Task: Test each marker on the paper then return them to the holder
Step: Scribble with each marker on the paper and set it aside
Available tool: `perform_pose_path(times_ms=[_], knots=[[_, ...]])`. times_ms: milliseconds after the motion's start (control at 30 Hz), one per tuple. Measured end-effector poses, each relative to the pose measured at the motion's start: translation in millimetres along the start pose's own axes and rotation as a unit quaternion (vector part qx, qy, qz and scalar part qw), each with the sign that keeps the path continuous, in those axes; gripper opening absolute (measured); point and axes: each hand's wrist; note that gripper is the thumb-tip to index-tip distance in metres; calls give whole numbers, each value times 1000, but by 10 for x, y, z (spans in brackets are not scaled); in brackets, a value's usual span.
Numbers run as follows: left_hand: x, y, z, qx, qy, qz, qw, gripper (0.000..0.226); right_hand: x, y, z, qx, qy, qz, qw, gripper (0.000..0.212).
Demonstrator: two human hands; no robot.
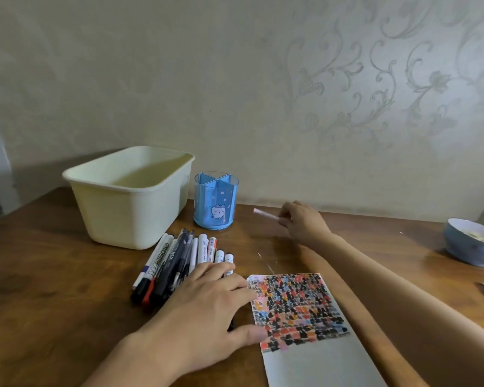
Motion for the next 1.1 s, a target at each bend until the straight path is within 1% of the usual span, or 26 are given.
perform_pose_path(times_ms=[67, 100, 200, 267, 300, 400, 500, 567, 633, 667, 767, 833, 900, 1000, 1100], knots=[[-3, 2, -14, -1, -6, 5, 1000, 72, -263, -214, 18, 134, 13, 9, 991, 10], [-5, 2, -19, -7, -9, 5, 1000, 72, -427, -335, 30, 207, 16, 21, 978, 11], [-15, 10, -37, -10, -10, 3, 1000, 73, -1020, -700, 59, 395, 6, 76, 915, 12], [-20, 14, -47, -8, -8, 0, 1000, 73, -1417, -883, 78, 473, 6, 116, 873, 18], [-19, 16, -43, -4, -5, -1, 1000, 74, -1591, -942, 87, 498, 11, 127, 858, 20], [-13, 34, -37, 10, 6, -8, 1000, 82, -1986, -1020, 116, 539, 38, 142, 829, 21], [-21, 37, -50, 4, 12, -14, 1000, 83, -2166, -962, 143, 550, 63, 123, 824, 16], [-14, 19, -88, -18, 31, -37, 999, 75, -2208, -905, 163, 554, 72, 108, 822, 13], [-6, 8, -153, -65, 69, -85, 992, 62, -2224, -872, 186, 563, 74, 109, 816, 9], [-8, 7, -197, -92, 82, -102, 987, 59, -2230, -869, 196, 570, 69, 113, 811, 7], [-25, 60, -329, -127, 104, -112, 980, 48, -2272, -885, 215, 603, 36, 119, 788, 11], [-31, 112, -384, -126, 125, -130, 975, 29, -2307, -900, 228, 617, 18, 119, 778, 14], [-38, 137, -422, -144, 126, -141, 971, 14, -2336, -904, 248, 624, 12, 114, 773, 16], [-41, 170, -446, -158, 134, -131, 970, 11, -2348, -888, 275, 615, 23, 105, 781, 21], [-51, 169, -459, -170, 129, -133, 968, 13, -2339, -845, 265, 600, 16, 125, 790, 27]])
Point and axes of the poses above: each hand's wrist, its own x-axis towards the middle knuckle, its own y-axis out of the palm, z = x × y, and after that the axes turned 13 degrees about -x, right-handed
